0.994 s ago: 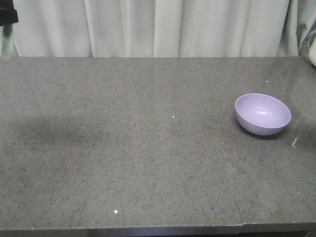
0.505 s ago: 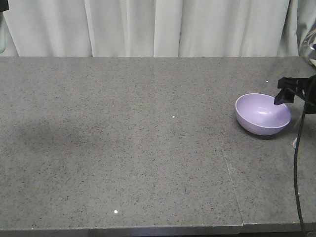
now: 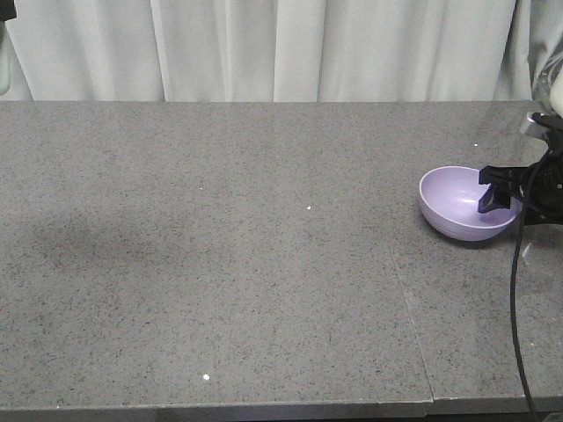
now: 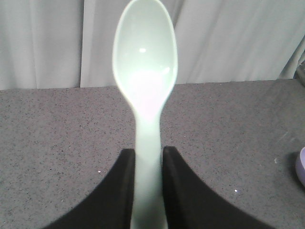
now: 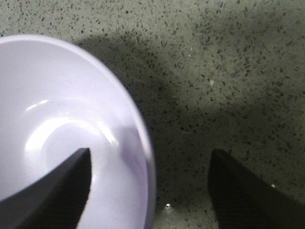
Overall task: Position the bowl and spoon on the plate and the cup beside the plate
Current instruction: 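Lower the right gripper onto the lavender bowl rim and close it, then lift the bowl with the right gripper and the spoon with the left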
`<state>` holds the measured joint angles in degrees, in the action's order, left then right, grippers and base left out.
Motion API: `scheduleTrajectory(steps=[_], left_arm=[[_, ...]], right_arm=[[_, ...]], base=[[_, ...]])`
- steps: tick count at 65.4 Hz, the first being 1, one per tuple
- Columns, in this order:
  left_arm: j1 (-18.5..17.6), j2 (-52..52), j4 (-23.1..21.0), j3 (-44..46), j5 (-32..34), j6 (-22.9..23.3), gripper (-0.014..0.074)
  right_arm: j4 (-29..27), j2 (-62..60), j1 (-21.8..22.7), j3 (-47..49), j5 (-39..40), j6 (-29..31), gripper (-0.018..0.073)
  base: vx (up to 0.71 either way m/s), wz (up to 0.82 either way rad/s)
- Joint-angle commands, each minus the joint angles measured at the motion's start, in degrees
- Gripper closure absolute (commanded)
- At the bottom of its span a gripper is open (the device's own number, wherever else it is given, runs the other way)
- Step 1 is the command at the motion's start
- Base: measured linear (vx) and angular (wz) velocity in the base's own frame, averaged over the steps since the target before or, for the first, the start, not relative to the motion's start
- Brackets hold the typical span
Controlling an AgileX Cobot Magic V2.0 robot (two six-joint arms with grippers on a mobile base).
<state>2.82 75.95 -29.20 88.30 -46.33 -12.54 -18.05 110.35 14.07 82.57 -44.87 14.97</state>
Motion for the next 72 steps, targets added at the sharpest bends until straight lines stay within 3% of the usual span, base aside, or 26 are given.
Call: scheduleTrajectory(steps=[1,15,27,45,51,72], left_arm=[[0.0,-1.6,-1.9,1.6,3.2,-0.2,0.0603],[0.0,-1.6,-1.9,1.6,3.2,-0.2,0.0603],[0.0,-1.6,-1.9,1.6,3.2,-0.2,0.0603],[0.0,-1.6,-1.9,1.6,3.1,-0.2,0.0603],[0.0,-1.6,-1.9,1.6,2.9,-0.2,0.0603],[0.0,-1.6,-1.5,1.6,1.8,-0.2,0.0603]], right_arm=[[-1.0,-2.9,-0.3,1.8,2.1,0.7,0.0218],[-1.1,-2.9,-0.3,1.9,2.6,0.7,0.0578],[-7.0,-4.2,-0.3,5.6,-0.9,4.4,0.0568],[-27.0,-16.2,-0.3,15.6,-9.8,15.6,0.0566],[-31.3,-21.2,-0.3,16.6,-11.1,17.7,0.0564],[-31.8,-28.1,-0.3,16.6,-12.7,17.8,0.0564]], base=[[0.00,0.00],[0.00,0.00],[0.00,0.00],[0.00,0.00],[0.00,0.00],[0.00,0.00]])
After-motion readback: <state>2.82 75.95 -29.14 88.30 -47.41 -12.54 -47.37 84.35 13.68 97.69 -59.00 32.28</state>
